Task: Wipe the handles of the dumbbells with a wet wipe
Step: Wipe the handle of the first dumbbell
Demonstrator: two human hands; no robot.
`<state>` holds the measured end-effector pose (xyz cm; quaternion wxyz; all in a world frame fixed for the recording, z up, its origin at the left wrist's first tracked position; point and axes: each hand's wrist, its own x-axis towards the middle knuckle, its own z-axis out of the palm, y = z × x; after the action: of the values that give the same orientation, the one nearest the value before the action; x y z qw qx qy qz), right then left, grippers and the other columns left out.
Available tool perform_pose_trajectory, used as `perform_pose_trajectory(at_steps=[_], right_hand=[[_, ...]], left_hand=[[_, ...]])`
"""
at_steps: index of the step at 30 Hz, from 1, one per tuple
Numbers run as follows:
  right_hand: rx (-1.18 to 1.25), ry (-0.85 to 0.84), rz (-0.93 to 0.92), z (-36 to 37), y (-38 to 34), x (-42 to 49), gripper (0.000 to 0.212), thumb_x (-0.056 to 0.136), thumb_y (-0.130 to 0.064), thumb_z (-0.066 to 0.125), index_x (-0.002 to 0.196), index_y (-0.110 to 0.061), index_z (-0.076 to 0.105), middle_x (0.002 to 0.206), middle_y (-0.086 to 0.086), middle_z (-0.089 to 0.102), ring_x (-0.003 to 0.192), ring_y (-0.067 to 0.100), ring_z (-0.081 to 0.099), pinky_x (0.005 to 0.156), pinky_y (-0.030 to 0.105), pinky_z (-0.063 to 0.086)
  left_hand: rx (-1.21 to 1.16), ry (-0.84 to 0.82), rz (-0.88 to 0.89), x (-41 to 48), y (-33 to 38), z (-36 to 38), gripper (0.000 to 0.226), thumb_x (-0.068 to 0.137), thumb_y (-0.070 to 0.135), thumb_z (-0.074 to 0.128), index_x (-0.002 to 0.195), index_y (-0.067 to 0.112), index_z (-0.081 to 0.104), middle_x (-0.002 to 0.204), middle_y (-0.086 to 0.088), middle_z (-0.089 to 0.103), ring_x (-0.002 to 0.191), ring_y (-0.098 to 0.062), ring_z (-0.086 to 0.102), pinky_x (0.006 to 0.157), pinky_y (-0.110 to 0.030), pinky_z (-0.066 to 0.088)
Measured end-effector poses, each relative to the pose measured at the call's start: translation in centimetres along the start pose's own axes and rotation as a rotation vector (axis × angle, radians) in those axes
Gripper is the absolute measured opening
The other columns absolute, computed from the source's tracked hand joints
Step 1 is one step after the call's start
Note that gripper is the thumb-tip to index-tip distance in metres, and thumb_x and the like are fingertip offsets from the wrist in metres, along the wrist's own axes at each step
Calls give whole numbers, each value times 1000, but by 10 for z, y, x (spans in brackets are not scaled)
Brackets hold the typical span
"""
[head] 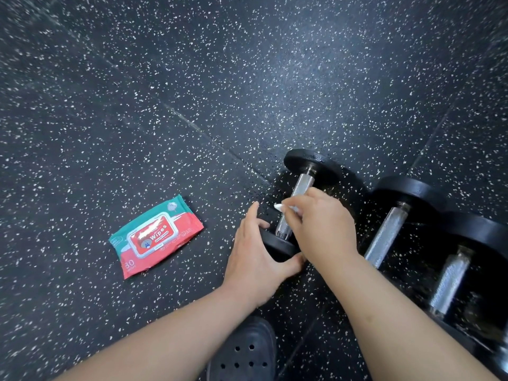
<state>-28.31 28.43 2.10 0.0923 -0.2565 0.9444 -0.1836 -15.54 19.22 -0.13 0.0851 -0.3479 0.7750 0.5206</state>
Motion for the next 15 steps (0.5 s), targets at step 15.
perform_pose_trajectory(at_steps=[15], right_hand=[[44, -93, 155, -4, -11, -3, 18, 97, -50, 68, 103, -36, 79, 95, -8, 74, 87, 22, 70, 74, 37, 58]], left_hand=[[-8, -12, -9, 1, 0, -1, 136, 57, 66, 90, 163, 41, 9, 127, 31, 43, 128, 0, 46, 110, -33, 43]])
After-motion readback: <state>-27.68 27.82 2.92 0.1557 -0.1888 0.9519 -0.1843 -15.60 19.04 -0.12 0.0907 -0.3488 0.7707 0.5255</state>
